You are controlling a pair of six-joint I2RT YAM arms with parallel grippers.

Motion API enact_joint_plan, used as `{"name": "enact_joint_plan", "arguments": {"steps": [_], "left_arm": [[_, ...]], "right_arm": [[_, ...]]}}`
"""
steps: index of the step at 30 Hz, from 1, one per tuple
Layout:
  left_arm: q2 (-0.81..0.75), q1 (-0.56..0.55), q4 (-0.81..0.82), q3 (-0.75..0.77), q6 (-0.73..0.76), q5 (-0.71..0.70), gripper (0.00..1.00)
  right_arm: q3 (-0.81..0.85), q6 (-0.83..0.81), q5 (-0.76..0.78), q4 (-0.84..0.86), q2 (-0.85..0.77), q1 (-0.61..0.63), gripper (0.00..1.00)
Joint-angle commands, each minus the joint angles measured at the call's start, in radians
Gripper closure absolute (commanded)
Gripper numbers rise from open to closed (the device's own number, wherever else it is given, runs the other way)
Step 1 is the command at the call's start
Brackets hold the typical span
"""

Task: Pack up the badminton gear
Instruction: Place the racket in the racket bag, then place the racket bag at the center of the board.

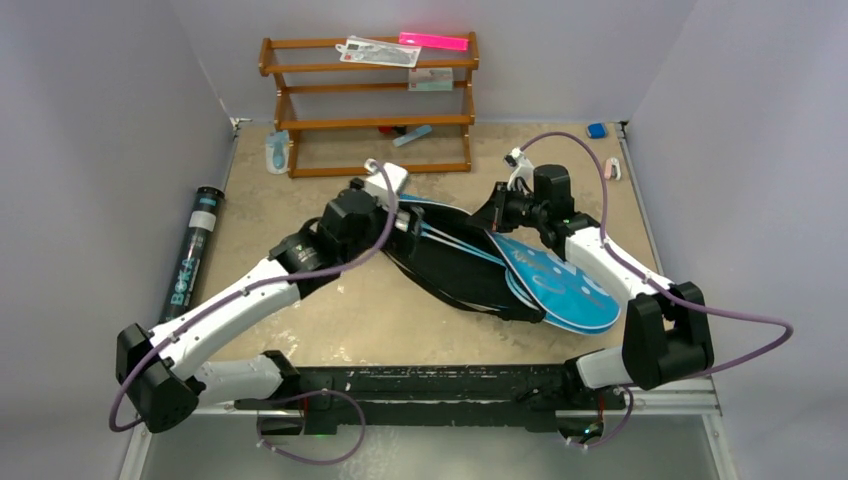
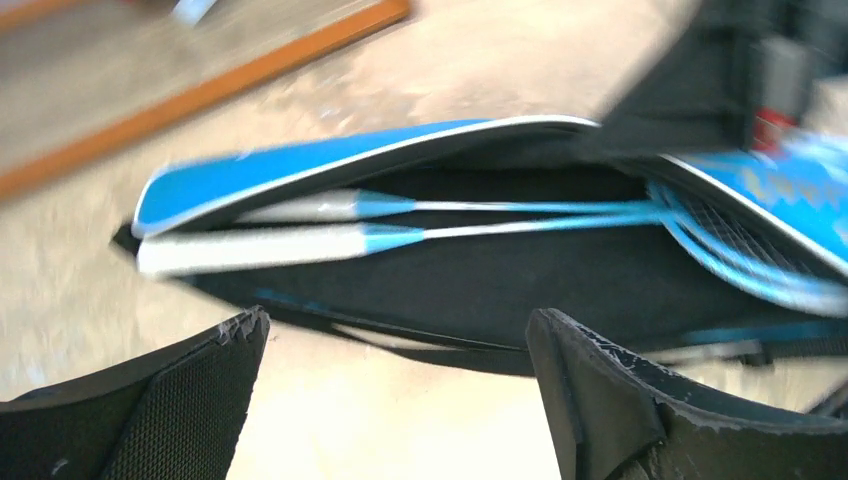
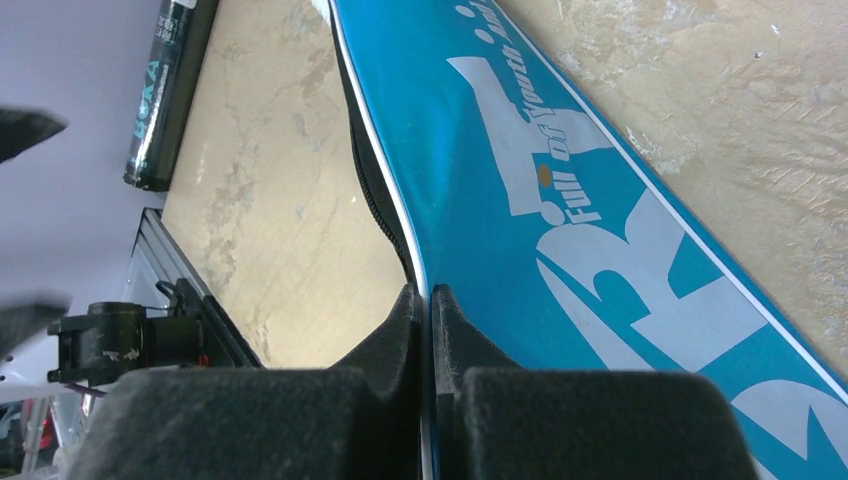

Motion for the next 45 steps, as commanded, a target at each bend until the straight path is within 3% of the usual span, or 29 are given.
{"name": "enact_joint_plan", "arguments": {"steps": [1, 5, 6, 9, 12, 17, 28, 32, 38, 40, 44, 45], "left_arm": [[0.05, 0.212, -0.13, 0.026, -0.514, -0.044, 0.0], [0.131, 0.395, -0.18, 0.043, -0.812, 0.068, 0.12], [0.142, 0.418, -0.162, 0.031, -0.863, 0.096, 0.19], [0.157, 0.462, -0.044, -0.04, -1.018, 0.166, 0.39], [0.181, 0.487, 0.081, -0.092, -1.098, 0.178, 0.46], [0.281, 0.524, 0.156, -0.086, -1.154, 0.191, 0.48], [0.527, 0.53, 0.349, -0.083, -1.311, 0.271, 0.68], [0.593, 0.531, 0.511, -0.086, -1.306, 0.282, 1.0], [0.656, 0.528, 0.842, -0.158, -1.322, 0.318, 1.0], [0.678, 0.527, 0.849, -0.155, -1.314, 0.332, 1.0], [0.698, 0.525, 0.841, -0.165, -1.298, 0.321, 1.0], [0.708, 0.525, 0.836, -0.159, -1.29, 0.322, 1.0]], "right_arm": [[0.053, 0.018, -0.049, 0.067, -0.021, -0.008, 1.0], [0.044, 0.032, -0.061, 0.08, -0.023, -0.008, 1.0], [0.04, 0.037, -0.064, 0.086, -0.026, -0.008, 1.0], [0.028, 0.053, -0.078, 0.113, -0.026, -0.008, 1.0], [0.026, 0.062, -0.101, 0.129, -0.018, -0.008, 1.0], [0.025, 0.056, -0.138, 0.138, -0.005, -0.007, 1.0], [0.031, 0.07, -0.169, 0.165, 0.001, -0.008, 1.0], [0.029, 0.098, -0.238, 0.196, 0.018, -0.008, 1.0], [0.035, 0.07, -0.341, 0.172, 0.038, -0.007, 1.0], [0.08, 0.0, -0.338, 0.08, 0.069, -0.007, 0.88], [0.153, -0.101, -0.316, -0.031, 0.128, 0.028, 0.48], [0.172, -0.134, -0.283, -0.067, 0.135, 0.049, 0.44]]}}
